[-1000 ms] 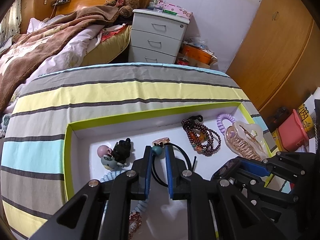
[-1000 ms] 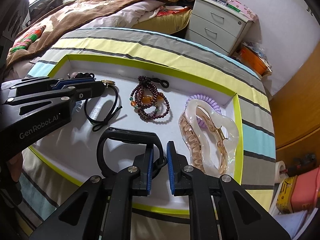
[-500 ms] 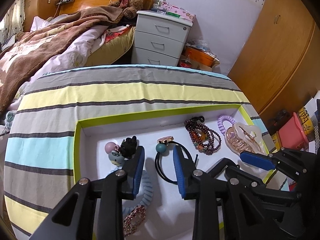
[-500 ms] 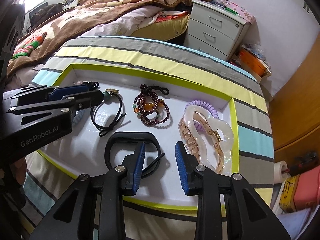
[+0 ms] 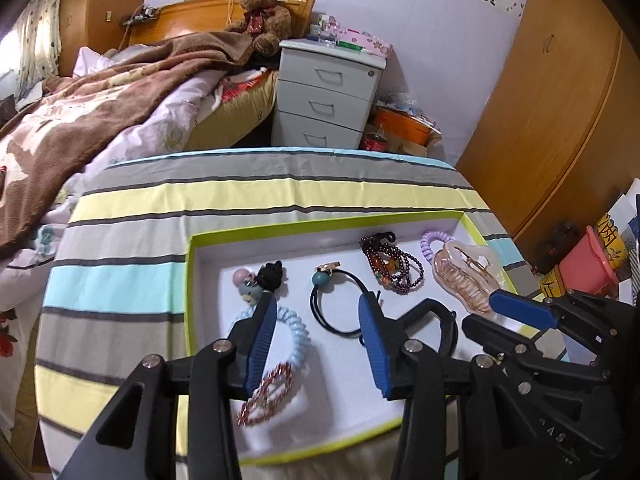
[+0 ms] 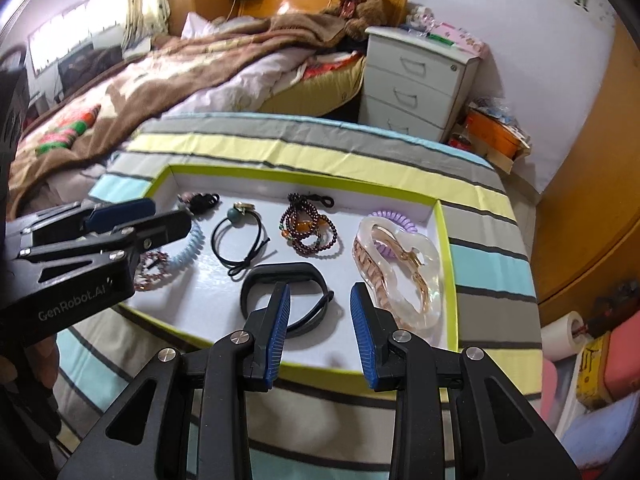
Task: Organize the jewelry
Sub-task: 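Open the right tool to drop the watch band while the left tool releases the hair tie, then withdraw both open tools from the box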
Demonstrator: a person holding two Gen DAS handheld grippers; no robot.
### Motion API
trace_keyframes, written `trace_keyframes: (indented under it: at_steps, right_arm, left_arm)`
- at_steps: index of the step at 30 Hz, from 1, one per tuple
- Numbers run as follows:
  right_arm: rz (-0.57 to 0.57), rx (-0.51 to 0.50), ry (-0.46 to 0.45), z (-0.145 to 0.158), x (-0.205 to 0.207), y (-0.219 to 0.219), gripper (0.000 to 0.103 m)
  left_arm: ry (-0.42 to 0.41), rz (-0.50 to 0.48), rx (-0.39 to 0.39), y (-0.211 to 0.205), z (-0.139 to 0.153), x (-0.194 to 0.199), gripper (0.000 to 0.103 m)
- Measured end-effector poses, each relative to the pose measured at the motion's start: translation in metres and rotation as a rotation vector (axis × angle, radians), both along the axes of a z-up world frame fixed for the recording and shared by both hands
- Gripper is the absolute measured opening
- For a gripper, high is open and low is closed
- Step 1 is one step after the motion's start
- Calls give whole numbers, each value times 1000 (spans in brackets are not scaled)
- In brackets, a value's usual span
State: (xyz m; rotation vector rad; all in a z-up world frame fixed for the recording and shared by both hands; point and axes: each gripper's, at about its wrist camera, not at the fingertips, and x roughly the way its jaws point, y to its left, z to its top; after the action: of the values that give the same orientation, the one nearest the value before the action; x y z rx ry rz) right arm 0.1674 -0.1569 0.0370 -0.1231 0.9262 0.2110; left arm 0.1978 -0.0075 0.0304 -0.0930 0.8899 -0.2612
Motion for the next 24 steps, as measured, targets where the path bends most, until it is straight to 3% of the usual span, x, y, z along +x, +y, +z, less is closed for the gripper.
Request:
trace_keyframes:
  at_steps: [6, 24]
  right_arm:
    - [-27, 48, -72, 9, -26, -5, 40]
    - [-82, 113, -190, 8, -74, -19, 41]
  left_arm:
    - [-38, 38, 25, 3, 10, -28, 51]
    - [-118, 123, 132, -3, 12, -91, 55]
